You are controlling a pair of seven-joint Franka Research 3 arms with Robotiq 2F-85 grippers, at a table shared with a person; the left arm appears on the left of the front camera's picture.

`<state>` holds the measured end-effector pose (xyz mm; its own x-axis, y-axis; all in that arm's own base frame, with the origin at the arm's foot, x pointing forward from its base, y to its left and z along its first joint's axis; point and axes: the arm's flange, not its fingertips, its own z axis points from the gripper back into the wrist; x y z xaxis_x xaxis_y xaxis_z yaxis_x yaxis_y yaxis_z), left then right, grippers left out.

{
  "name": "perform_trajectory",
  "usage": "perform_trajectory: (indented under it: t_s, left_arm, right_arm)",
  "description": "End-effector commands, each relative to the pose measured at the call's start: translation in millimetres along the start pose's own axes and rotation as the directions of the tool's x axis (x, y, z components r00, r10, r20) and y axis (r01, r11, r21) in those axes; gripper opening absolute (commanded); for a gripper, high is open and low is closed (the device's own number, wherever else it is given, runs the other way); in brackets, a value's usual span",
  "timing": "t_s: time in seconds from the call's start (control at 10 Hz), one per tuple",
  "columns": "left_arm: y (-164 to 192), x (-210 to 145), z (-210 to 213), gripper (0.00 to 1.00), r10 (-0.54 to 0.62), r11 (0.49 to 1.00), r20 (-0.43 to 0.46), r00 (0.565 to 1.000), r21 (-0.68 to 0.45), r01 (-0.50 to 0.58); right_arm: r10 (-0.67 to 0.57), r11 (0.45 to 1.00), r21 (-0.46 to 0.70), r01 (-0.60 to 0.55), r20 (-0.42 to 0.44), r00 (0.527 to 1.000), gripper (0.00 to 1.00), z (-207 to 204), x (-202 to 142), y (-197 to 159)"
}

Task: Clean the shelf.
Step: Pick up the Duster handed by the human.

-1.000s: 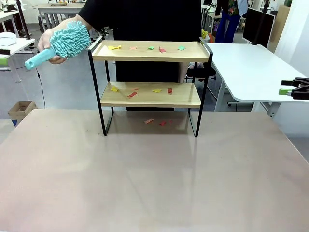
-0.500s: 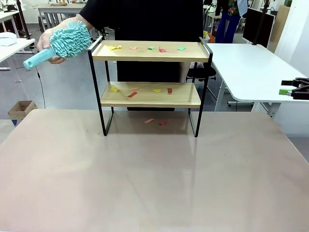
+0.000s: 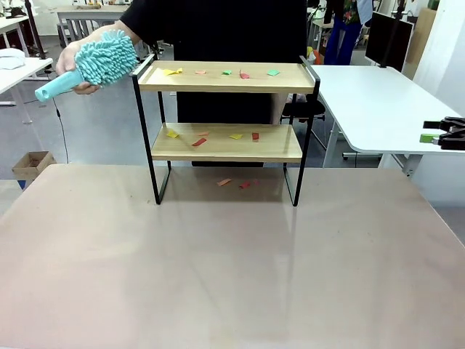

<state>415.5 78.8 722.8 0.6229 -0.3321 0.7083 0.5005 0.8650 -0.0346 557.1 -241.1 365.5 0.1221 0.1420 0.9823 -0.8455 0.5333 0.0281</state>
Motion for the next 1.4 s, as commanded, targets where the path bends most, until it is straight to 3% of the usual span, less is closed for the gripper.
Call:
perform_trajectory:
  t_s: [0.0, 0.2, 0.4, 0.5, 0.9, 1.3]
  left_arm:
    - [-36, -1, -25, 1.0, 0.147, 0.988, -0.023, 0.989, 0.056, -0.145]
    - [-68, 2, -48, 1.0, 0.104, 0.988, -0.07, 0.992, 0.118, -0.095]
    - [-72, 3, -73, 1.0, 0.098, 0.97, -0.082, 0.992, 0.229, -0.077]
    - [-71, 8, -53, 1.0, 0.095, 0.991, -0.064, 0.993, 0.096, -0.089]
    - [-72, 7, -61, 1.0, 0.087, 0.99, -0.064, 0.994, 0.115, -0.079]
    - [-64, -2, -95, 1.0, 0.029, 0.995, -0.138, 0.99, 0.102, -0.015]
  right_arm:
    - [0.003, 1.0, 0.001, -0.003, 0.002, 1.0, 1.0, -2, 2, 0]
    - [0.003, 1.0, 0.001, -0.003, 0.002, 1.0, 1.0, -2, 2, 0]
    - [0.003, 1.0, 0.001, -0.003, 0.002, 1.0, 1.0, -2, 2, 0]
    - [0.003, 1.0, 0.001, -0.003, 0.002, 1.0, 1.0, -2, 2, 0]
    - [0.003, 1.0, 0.001, -0.003, 0.002, 1.0, 1.0, -2, 2, 0]
    - [0.003, 1.0, 0.001, -0.003, 0.002, 1.0, 1.0, -2, 2, 0]
